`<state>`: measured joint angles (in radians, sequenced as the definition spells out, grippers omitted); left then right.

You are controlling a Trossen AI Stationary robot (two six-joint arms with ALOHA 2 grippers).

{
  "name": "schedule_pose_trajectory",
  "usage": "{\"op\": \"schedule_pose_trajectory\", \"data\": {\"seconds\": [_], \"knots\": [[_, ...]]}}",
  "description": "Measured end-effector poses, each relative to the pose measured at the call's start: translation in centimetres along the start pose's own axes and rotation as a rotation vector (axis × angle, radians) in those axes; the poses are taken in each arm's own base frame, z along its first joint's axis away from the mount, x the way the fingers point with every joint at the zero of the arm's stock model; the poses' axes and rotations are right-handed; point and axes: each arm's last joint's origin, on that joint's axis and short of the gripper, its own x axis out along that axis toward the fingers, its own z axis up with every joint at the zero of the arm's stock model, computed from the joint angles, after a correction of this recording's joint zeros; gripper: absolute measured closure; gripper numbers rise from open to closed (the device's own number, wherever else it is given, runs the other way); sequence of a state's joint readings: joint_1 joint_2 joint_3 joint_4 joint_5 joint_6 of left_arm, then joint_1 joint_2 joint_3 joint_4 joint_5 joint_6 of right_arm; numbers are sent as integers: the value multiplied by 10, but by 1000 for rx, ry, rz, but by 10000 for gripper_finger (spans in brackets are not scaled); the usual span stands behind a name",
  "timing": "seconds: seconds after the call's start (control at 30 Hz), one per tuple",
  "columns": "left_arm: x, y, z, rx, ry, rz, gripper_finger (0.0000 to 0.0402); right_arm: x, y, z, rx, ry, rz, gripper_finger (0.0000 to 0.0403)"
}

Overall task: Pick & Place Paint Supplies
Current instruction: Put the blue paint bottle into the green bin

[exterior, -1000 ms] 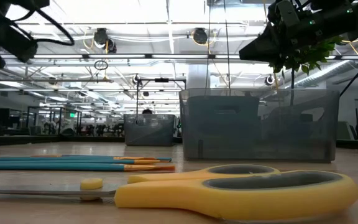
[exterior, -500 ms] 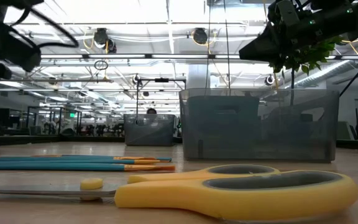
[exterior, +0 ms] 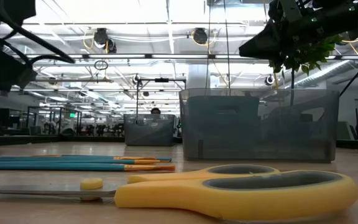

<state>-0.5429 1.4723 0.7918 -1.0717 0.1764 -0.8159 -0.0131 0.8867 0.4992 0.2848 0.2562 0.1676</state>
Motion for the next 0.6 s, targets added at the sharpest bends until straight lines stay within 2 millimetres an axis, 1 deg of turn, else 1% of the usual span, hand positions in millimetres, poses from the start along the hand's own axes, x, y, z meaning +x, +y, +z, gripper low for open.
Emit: {"op": "schedule_pose_trajectory", "data": {"seconds": [0.27, 0.5, 0.6], "knots": [[2, -6, -7, 50, -17, 24, 160, 0, 2, 1, -7, -10, 9, 326], [3, -8, -9, 66, -45, 45, 160, 0, 2, 1, -7, -9, 8, 326], [9, -6, -10, 56, -39, 43, 160, 0, 2, 1, -7, -9, 8, 326]]}}
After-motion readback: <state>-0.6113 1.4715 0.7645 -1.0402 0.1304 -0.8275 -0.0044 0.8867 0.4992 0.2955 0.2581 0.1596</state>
